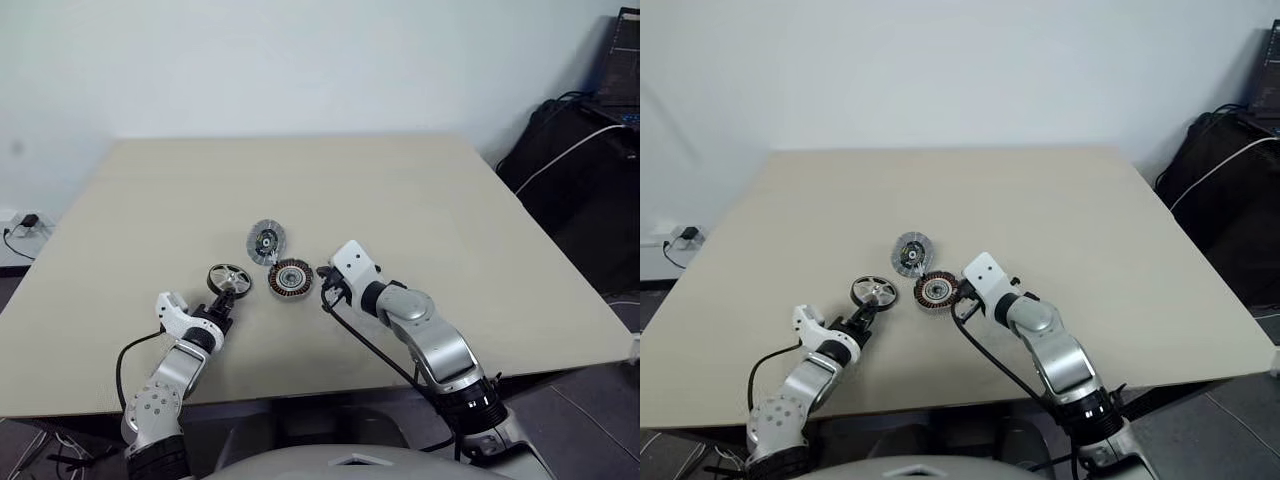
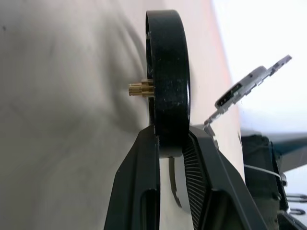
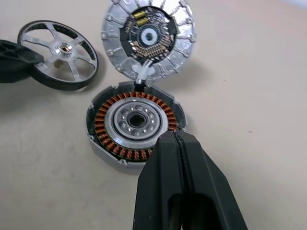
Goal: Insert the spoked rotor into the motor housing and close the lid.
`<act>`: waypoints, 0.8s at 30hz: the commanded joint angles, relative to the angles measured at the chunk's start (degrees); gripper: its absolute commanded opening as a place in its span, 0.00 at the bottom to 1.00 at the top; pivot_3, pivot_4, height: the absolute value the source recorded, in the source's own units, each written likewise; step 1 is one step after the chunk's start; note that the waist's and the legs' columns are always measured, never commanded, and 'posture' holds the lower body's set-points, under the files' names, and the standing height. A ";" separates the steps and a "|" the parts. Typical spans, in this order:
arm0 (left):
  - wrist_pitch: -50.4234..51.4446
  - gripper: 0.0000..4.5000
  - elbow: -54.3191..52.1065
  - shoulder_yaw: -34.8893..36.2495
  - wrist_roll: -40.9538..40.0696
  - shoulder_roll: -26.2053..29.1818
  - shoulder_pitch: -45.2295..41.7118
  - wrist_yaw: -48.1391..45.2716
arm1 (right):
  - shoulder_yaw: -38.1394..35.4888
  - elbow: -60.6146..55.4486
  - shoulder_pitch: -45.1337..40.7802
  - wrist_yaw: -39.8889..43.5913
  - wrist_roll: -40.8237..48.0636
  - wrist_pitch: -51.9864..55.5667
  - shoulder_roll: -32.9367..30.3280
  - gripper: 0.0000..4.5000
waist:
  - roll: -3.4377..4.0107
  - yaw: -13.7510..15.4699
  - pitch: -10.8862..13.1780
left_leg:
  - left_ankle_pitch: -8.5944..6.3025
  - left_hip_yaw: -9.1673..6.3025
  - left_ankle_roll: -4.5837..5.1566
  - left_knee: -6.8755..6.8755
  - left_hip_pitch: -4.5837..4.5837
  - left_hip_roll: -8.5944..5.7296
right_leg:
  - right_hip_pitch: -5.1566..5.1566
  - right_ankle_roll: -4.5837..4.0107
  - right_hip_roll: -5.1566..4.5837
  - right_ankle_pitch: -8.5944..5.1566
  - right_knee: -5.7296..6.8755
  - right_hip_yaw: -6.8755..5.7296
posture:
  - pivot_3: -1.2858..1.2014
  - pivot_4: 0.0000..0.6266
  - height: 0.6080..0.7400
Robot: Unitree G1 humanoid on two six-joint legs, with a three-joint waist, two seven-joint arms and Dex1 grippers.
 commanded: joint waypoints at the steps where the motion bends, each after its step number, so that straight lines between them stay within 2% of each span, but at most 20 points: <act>1: -9.76 0.09 -3.67 1.79 -2.11 -6.41 1.35 -5.07 | -1.48 -3.72 0.03 -0.19 0.99 0.47 -0.29 0.00 | -0.07 -0.15 0.04 | 0.00 0.00 0.00 0.00 -0.02 0.04 | -0.04 -0.01 0.02 -0.01 -0.01 -0.02 | 0.52 0.00 1.00; 6: -13.93 0.09 -8.02 -0.47 -7.40 -6.29 1.76 -11.60 | -2.28 -5.24 1.42 -0.13 1.70 1.26 -1.54 0.00 | -0.12 0.50 0.09 | 0.07 -0.07 -0.15 -0.03 -0.35 0.03 | -0.27 -0.20 -0.01 -0.08 -0.09 -0.16 | 0.52 0.00 1.00; 10: -11.87 0.09 -12.33 -9.29 -8.10 -4.00 1.69 -19.31 | -3.38 -6.30 2.79 -0.01 2.32 1.63 -3.23 0.00 | -0.09 0.62 0.10 | -0.02 -0.14 0.00 0.09 -0.72 -0.04 | -0.32 -0.05 -0.01 0.03 -0.35 -0.26 | 0.52 0.00 1.00; 13: -8.64 0.09 -10.98 -14.01 -9.56 -2.28 0.51 -21.31 | -3.92 -6.75 3.46 -0.24 2.59 1.84 -4.13 0.00 | -0.03 0.34 0.11 | -0.07 -0.11 0.09 0.10 -0.72 -0.08 | -0.20 0.27 0.03 0.21 -0.69 -0.24 | 0.52 0.00 1.00; 17: -3.50 0.09 -6.99 -17.41 -11.66 -0.36 -1.83 -20.49 | -4.34 -7.39 4.09 -0.84 2.74 2.22 -4.43 0.00 | -0.01 0.08 0.11 | -0.09 -0.09 0.15 0.09 -0.73 -0.08 | -0.14 0.39 0.09 0.27 -0.78 -0.19 | 0.52 0.00 1.00; 24: 2.11 0.09 1.89 -17.94 -11.15 -0.71 -4.85 -14.30 | -5.18 -8.84 5.64 -2.04 2.99 2.66 -4.52 0.00 | 0.00 0.22 0.11 | -0.06 -0.10 0.12 0.10 -0.75 -0.02 | -0.02 0.38 0.20 0.27 -0.72 -0.19 | 0.52 0.00 1.00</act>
